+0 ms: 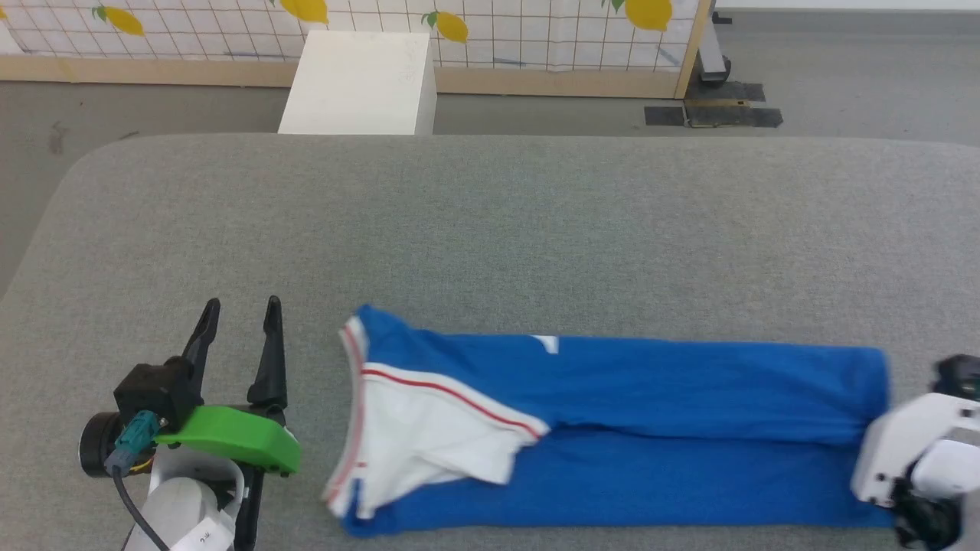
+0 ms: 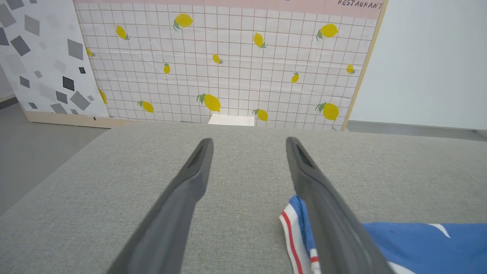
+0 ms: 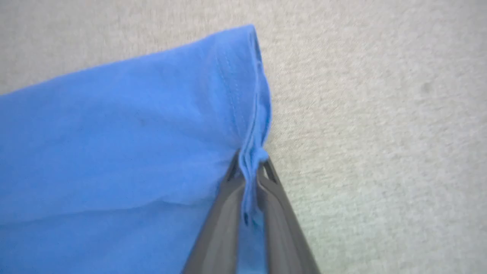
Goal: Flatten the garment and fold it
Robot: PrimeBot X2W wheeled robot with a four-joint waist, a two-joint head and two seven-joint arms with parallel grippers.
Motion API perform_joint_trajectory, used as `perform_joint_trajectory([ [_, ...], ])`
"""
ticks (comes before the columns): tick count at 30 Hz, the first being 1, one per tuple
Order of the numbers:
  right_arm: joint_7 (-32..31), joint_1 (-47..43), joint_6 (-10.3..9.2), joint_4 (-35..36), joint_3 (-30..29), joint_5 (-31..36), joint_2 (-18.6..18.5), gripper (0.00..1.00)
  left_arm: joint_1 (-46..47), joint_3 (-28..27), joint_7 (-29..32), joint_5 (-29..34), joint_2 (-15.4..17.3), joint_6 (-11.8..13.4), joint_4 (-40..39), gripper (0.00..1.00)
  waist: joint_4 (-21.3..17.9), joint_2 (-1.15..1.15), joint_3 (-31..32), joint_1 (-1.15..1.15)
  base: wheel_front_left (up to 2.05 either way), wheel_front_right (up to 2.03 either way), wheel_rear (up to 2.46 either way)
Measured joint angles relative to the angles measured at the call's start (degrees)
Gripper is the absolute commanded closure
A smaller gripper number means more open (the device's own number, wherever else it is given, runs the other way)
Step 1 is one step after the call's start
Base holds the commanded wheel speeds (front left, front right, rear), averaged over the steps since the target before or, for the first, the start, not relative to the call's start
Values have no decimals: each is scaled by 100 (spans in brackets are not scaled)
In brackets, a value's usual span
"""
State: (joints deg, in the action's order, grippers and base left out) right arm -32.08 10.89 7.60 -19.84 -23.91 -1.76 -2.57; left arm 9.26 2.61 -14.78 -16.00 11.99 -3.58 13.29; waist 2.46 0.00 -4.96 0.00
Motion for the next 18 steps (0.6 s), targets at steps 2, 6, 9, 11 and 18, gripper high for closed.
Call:
perform_joint_trajectory([
  [2, 99, 9, 0, 101, -389, 379, -1, 100, 4, -15, 0, 8, -22, -38, 0, 0, 8, 0, -29, 0, 0, 0, 0],
  [6, 272, 114, 0, 289, -1037, 1169, -20, 100, 23, -38, 0, 44, -89, -87, 1, 0, 30, 0, -83, 0, 0, 0, 0],
  [9, 32, 137, 0, 404, -904, 1293, -32, 100, 21, -98, 0, 77, -127, -123, 26, 0, 51, 0, -46, 0, 0, 0, 0],
  [11, -266, 76, 0, 588, -619, 1116, -31, 100, 14, -129, 0, 91, -131, -144, 26, 0, 53, 0, -15, 0, 0, 0, 0],
  [18, -1585, -647, -2, 2518, 749, -44, -31, 100, -42, -179, 0, 112, -152, -175, 22, 0, 89, 0, 90, 0, 0, 0, 0],
])
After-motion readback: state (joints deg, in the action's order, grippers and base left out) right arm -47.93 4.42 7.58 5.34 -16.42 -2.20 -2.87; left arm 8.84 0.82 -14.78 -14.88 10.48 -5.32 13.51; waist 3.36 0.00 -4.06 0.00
